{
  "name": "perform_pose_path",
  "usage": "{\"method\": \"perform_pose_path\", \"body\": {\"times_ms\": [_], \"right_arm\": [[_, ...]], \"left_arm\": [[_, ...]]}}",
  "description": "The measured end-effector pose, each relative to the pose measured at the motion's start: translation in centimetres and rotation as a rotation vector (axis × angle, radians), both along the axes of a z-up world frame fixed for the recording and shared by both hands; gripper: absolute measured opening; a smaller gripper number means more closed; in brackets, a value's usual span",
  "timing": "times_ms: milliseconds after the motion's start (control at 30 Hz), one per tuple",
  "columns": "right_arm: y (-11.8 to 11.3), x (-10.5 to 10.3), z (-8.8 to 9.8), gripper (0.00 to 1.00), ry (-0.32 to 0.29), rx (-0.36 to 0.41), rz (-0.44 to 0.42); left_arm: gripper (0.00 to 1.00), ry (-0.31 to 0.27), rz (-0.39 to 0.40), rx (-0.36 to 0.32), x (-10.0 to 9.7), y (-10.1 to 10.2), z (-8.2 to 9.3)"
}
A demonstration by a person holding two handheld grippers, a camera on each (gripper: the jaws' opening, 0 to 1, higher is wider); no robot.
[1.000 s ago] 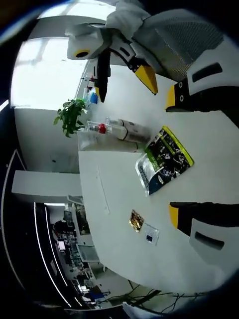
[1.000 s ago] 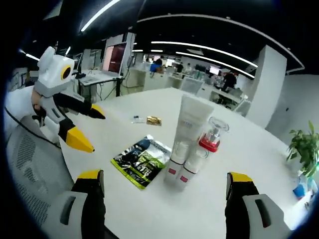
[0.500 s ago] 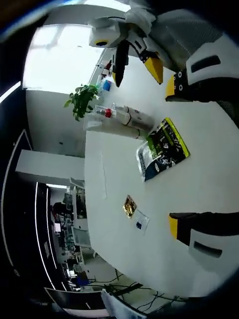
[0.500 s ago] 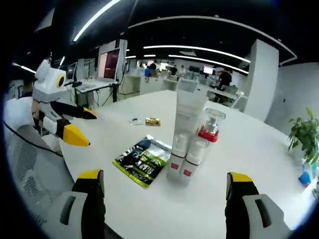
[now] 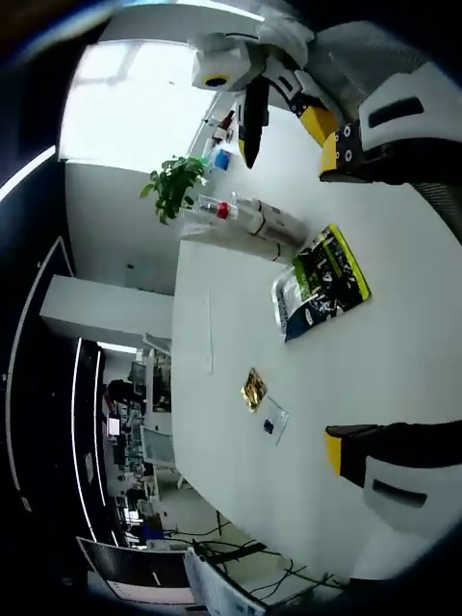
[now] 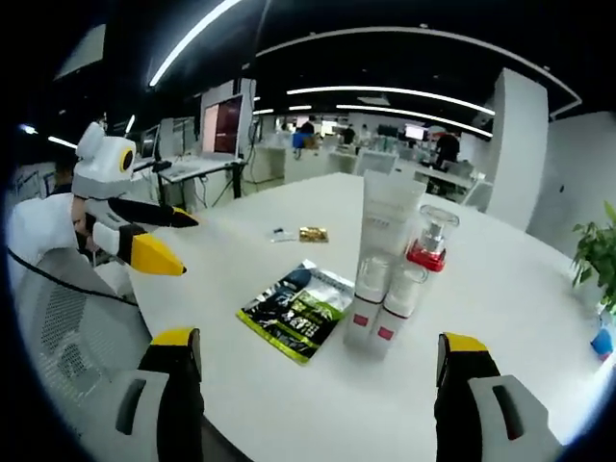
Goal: Arrange the skincare products in the storage area until every visible bottle or jar stands upright without overlapping.
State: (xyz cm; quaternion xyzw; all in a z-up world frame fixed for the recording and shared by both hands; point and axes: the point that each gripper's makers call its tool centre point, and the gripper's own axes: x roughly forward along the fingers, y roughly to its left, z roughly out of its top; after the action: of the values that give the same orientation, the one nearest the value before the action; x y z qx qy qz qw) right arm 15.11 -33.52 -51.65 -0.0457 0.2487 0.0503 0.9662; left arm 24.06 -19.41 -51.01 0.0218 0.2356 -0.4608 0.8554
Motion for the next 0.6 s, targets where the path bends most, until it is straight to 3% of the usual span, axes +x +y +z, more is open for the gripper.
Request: {"method": "perform_pose_path", "body": {"times_ms": [200, 400, 500, 600], "right_arm": [[-0.1, 0.4, 0.1, 0.99, -0.003, 0.020, -0.010], [-0.8, 0.5, 0.1, 1.00, -0.008, 0.017, -0.031], [-0.8, 0.3, -0.8, 1.00, 0.050, 0.007, -0.026], [-1.4, 0.4, -0.7, 1.00, 0.041, -0.018, -0.037]], "left_arm": [[0.99, 0.024, -0.016, 0.037, -0.1, -0.2, -1.0], [0.99, 0.011, 0.002, 0.028, 0.5, 0.0, -0.6], [0.99, 0.009, -0.021, 0.040, 0.4, -0.4, -0.6], [0.99, 0.021, -0.037, 0.017, 0.1, -0.8, -0.4]]}}
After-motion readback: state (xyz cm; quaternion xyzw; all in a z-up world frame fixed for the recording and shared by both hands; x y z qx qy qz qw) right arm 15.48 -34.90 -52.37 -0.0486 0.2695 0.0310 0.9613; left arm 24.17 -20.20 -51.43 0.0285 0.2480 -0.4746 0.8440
